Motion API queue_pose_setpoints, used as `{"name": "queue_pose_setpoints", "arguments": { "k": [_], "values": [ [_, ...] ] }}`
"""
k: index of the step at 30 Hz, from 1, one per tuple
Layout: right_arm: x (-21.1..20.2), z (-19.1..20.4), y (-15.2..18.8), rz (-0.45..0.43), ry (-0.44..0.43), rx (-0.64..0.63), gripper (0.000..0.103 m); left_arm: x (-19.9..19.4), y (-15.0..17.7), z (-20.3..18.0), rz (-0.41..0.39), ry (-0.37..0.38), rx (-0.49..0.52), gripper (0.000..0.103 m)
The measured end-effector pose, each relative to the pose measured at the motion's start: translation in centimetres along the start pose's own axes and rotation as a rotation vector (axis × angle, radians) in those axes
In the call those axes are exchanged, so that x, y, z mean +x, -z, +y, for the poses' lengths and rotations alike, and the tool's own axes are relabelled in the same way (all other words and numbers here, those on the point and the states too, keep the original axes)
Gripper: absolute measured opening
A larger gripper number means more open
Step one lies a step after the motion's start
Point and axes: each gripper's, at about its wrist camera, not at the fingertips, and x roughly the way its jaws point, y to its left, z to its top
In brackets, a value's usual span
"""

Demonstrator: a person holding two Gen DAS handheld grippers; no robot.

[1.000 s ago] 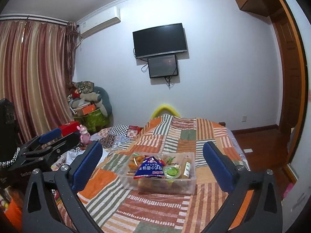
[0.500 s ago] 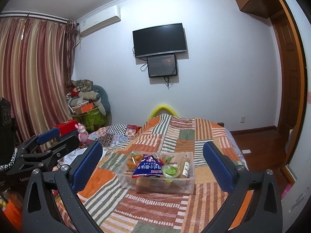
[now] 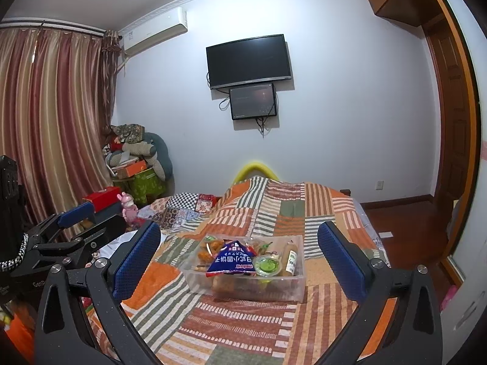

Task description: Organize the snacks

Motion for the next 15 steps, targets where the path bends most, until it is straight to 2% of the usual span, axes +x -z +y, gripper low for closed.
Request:
{"name": "queue_pose_setpoints", "arguments": {
  "k": [15],
  "values": [
    [-0.04, -0.01, 0.04, 0.000, 0.004, -0.003, 0.103, 0.01, -0.06, -0.22, 0.001, 0.006, -0.007, 0.103]
  ]
}}
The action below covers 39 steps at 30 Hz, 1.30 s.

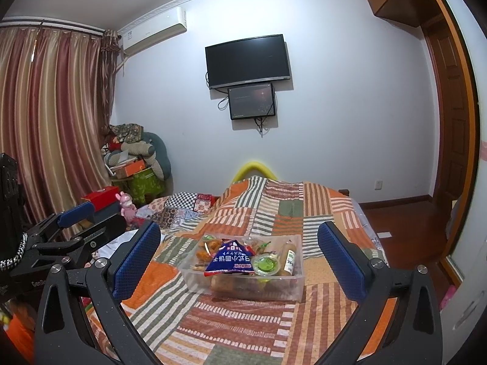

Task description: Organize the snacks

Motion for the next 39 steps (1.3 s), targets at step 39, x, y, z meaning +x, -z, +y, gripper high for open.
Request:
{"name": "queue_pose_setpoints", "arguments": {
  "k": [39],
  "values": [
    [-0.03, -0.54, 0.06, 0.010, 0.004, 0.007, 0.103, -0.05, -0.34, -0.64, 0.013, 0.037, 0.001, 0.103]
  ]
}}
